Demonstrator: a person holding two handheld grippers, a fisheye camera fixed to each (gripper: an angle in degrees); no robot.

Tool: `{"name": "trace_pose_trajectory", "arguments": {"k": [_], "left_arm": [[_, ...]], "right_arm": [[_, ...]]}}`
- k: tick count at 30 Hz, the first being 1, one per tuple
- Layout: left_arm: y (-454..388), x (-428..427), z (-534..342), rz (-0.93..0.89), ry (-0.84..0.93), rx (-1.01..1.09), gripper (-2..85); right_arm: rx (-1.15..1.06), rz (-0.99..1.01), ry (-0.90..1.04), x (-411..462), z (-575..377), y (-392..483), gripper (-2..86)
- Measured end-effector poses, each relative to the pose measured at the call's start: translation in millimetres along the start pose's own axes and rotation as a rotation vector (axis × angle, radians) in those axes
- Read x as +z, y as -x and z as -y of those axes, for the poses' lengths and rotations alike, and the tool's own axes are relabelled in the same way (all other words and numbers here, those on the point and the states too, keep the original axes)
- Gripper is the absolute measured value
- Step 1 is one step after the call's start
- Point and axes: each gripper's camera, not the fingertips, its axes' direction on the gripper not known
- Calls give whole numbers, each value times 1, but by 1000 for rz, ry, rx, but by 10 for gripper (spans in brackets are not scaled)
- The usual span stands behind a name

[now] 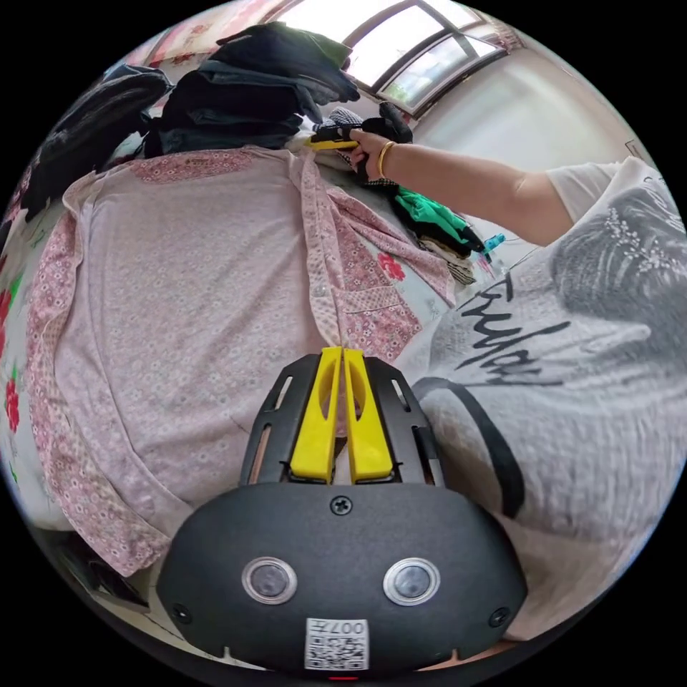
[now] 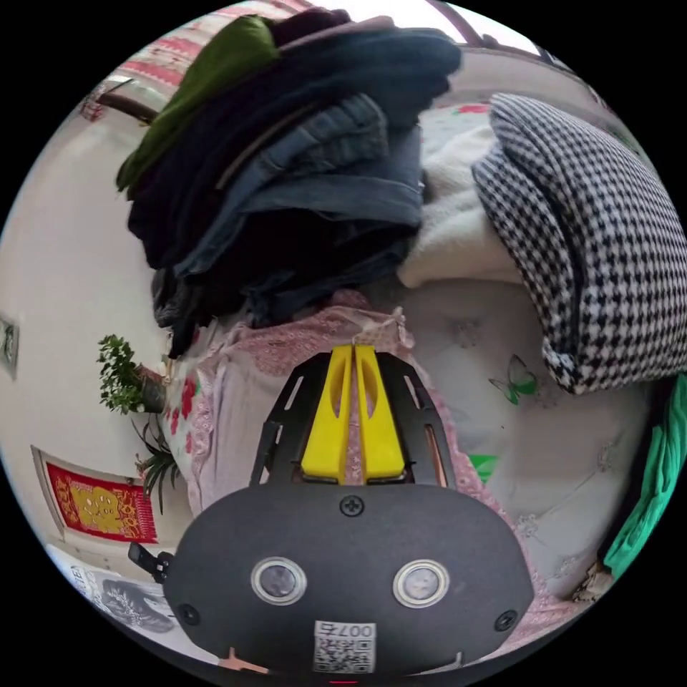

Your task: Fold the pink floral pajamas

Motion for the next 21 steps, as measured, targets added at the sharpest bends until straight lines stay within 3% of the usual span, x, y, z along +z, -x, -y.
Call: {"name": "trace_pose_trajectory", "arguments": {"k": [4,7,11,16,21], "left_arm": [[5,-29,-24,-4,-63,-56,-10],[17,-30,-46,34,-41,-146,-10],[29,-21,-54,44,-18,-213,-10],[29,-17,-48,60,-27,-216,-10],[32,-14,-58,56,-33,-276,-10]], "right_arm": [[-147,141,-40,8,7,56,0],[-264,130,75,50,9,104,5],[-287,-87,211,96,-13,126,4],[-282,-261,45,39,-86,100,6],[-134,-484,122,-23,-197,9,15]]}}
